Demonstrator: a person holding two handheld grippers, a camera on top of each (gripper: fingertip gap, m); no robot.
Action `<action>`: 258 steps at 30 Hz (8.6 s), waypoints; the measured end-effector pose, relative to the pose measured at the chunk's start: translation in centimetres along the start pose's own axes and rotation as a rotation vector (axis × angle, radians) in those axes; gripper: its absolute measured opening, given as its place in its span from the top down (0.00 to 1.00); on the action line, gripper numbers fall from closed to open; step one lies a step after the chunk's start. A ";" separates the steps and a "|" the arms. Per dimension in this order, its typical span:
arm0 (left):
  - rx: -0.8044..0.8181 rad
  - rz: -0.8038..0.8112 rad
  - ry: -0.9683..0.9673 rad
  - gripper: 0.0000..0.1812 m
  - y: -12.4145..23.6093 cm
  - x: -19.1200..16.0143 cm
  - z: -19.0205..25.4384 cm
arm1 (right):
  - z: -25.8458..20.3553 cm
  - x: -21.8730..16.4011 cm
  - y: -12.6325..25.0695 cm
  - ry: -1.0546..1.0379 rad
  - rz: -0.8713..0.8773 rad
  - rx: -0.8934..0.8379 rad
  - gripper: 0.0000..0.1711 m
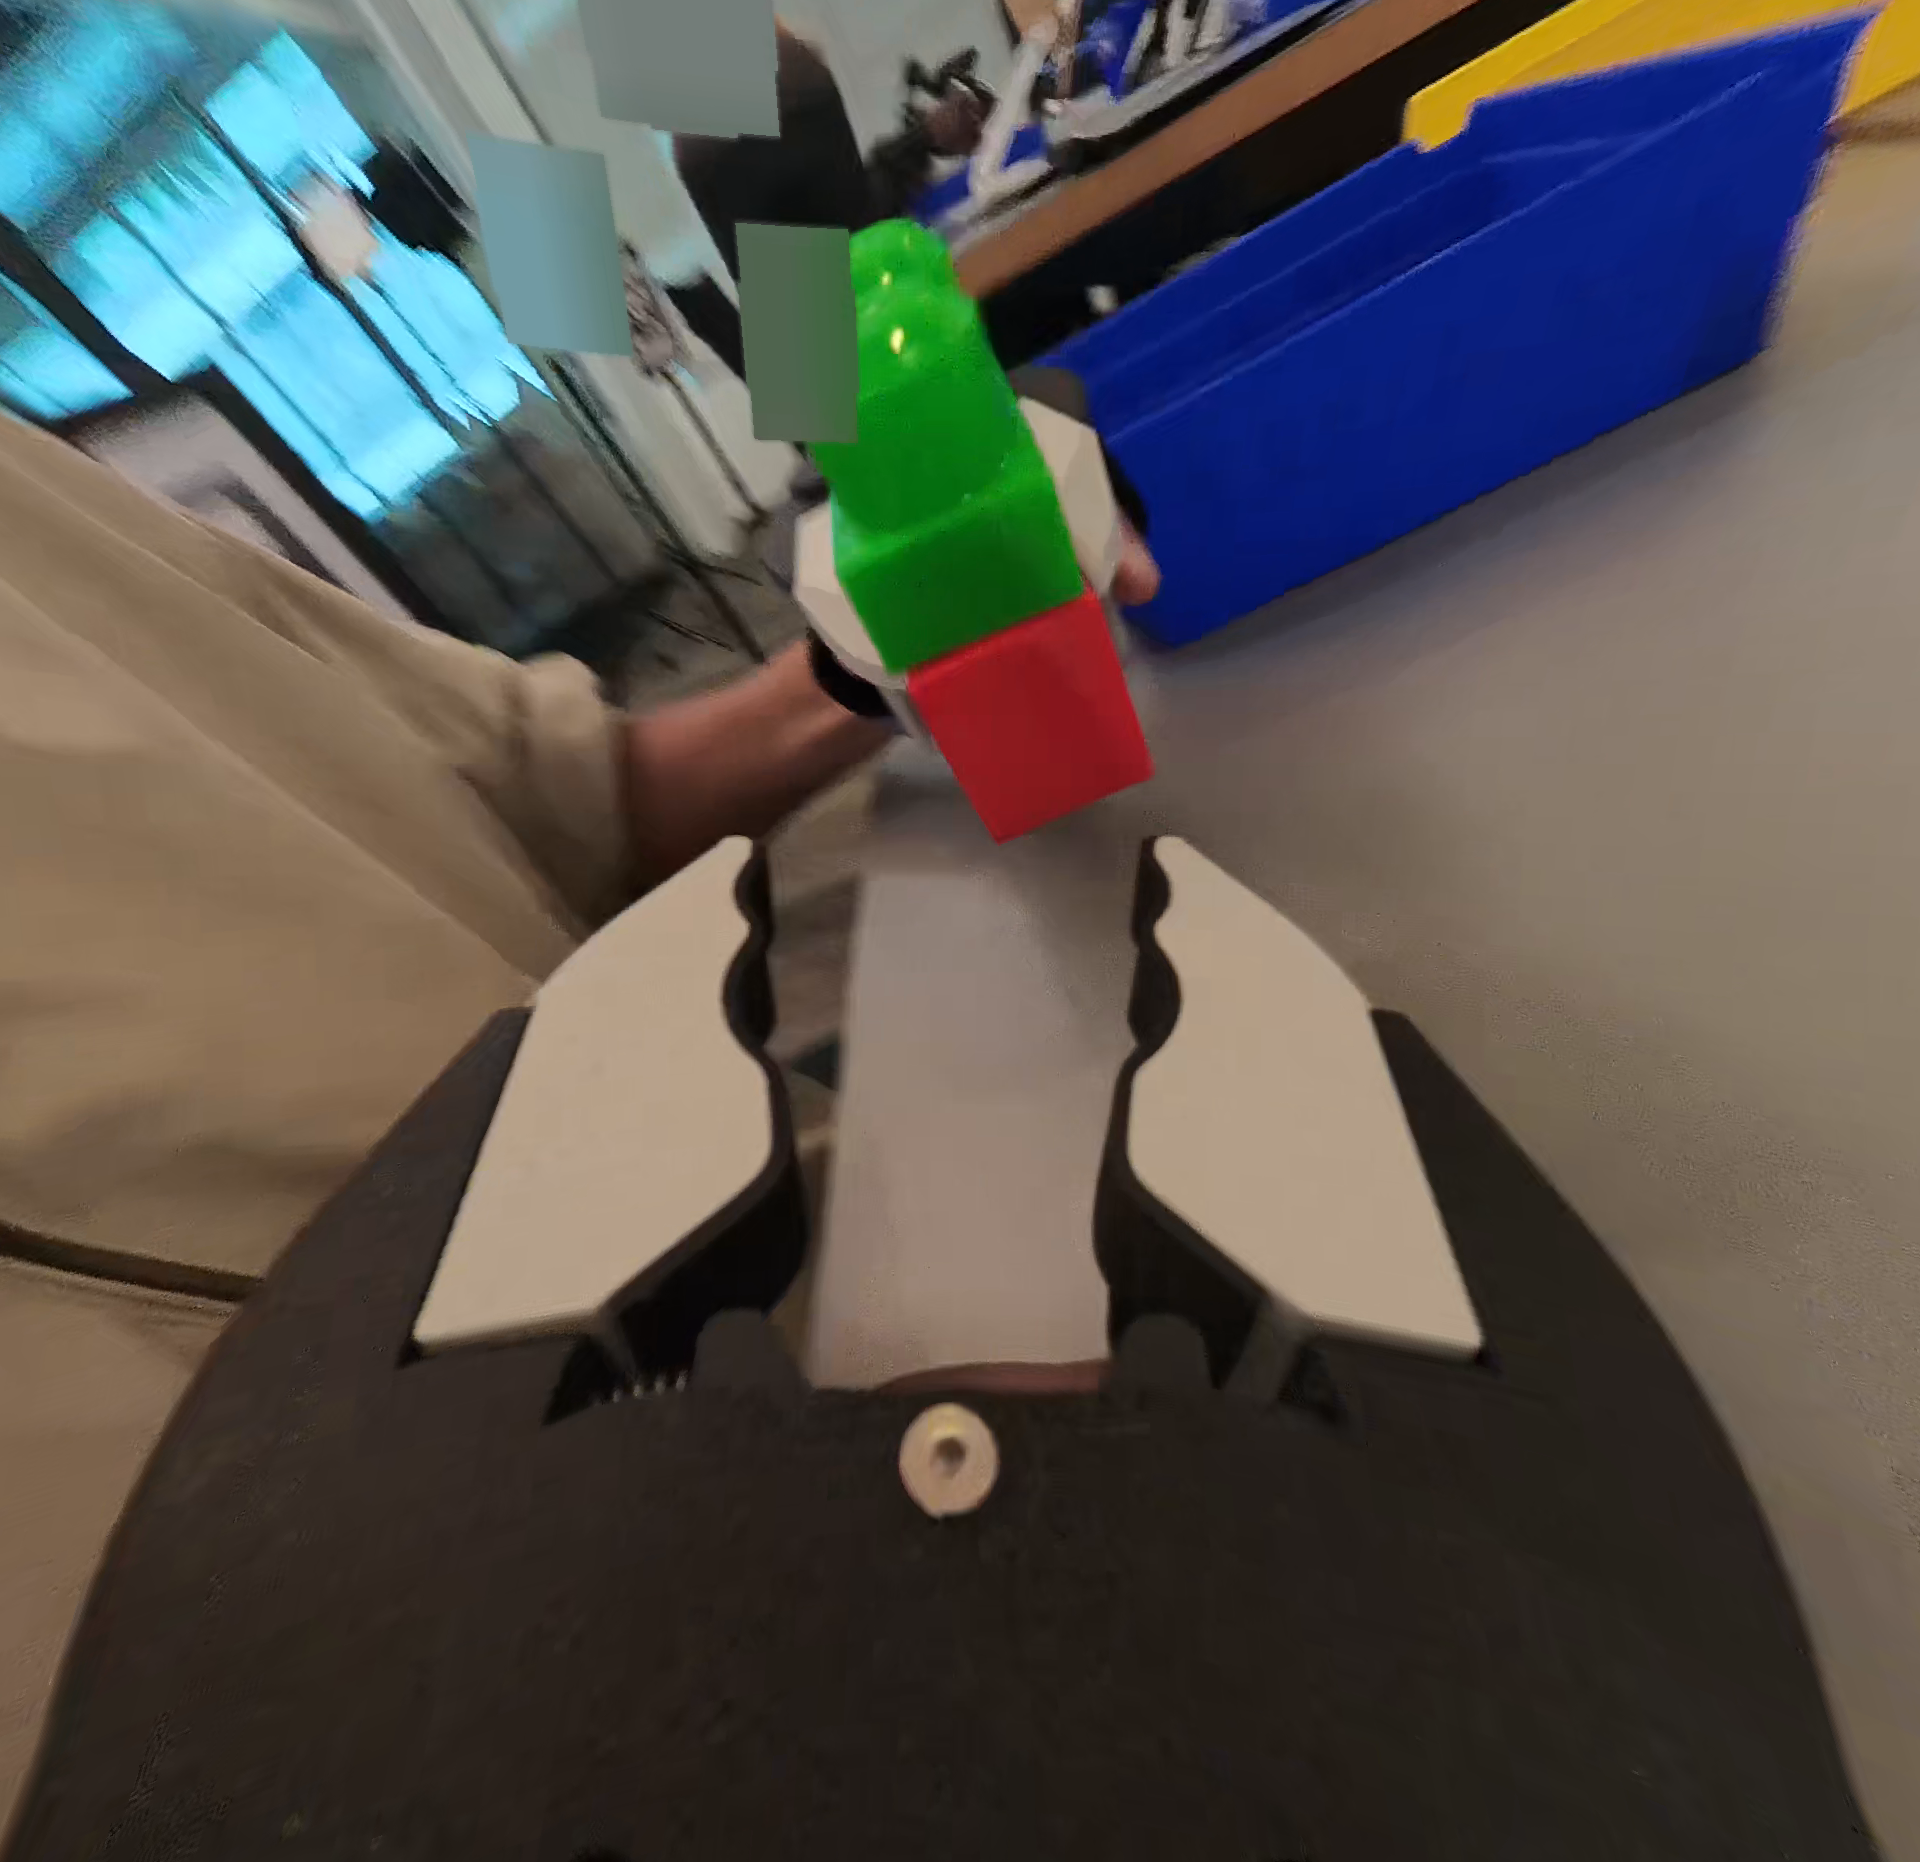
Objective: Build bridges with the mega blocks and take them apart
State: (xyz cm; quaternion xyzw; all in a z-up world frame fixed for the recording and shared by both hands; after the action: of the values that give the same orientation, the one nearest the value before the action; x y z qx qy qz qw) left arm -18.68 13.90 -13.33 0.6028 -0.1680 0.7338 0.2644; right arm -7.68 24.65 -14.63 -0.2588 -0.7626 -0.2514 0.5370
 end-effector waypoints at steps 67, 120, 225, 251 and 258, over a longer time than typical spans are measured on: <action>-0.116 0.015 0.156 0.81 -1.5 0.6 0.2 | 0.3 2.7 -0.8 0.217 0.075 -0.152 0.65; 0.043 -0.101 0.355 0.81 -1.5 -0.5 -2.5 | -0.1 2.1 -0.8 1.258 -0.418 -0.755 0.53; 0.065 -0.042 0.196 0.81 1.6 0.9 -2.4 | -1.1 1.0 2.1 0.558 -0.261 -0.442 0.49; -0.234 0.089 0.342 0.81 -0.6 1.5 0.9 | -1.7 2.7 -2.0 0.270 0.212 -0.169 0.66; -0.228 0.117 0.363 0.81 -1.7 1.2 0.8 | -1.1 3.2 -1.6 0.212 0.311 -0.213 0.74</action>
State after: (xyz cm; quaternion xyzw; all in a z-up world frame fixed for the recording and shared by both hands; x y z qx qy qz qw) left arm -17.21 15.05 -12.11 0.4162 -0.2341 0.8207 0.3137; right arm -8.93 23.17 -11.44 -0.4005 -0.6218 -0.2705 0.6163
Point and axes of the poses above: each gripper's, where its closed fingertips meet, y back along the fingers, x out of its top, z = x × y across the jaws, the point moved 6 cm from there along y, back along the fingers, and after that the axes turned 11 degrees about y, right-handed, at the moved point
